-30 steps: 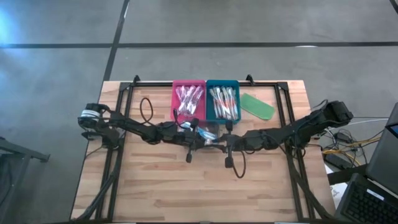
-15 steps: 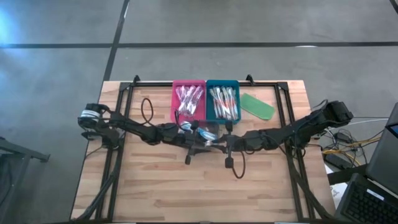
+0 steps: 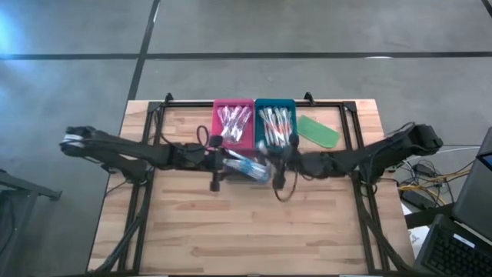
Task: Pick & Place Toothbrushes
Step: Put the orange toothbrush into the blue bin
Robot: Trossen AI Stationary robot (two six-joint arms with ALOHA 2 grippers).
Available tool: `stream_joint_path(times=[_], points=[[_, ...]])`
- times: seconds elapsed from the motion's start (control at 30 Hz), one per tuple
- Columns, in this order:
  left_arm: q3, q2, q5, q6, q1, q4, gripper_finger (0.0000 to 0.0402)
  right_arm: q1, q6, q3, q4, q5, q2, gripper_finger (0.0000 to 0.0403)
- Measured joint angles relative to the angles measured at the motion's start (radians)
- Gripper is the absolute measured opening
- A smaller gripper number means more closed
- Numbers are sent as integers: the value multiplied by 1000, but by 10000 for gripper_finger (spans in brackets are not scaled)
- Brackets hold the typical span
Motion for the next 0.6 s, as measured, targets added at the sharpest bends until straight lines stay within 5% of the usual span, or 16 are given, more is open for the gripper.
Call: stream_joint_path(times=[0.33,0.6], points=[[0,-180,-1,-61,0,-215,213,-346,458,355,-747,-190,15,24],[0,-199,-1,-62,0,-216,213,-524,580,526,-967,-340,105,24]])
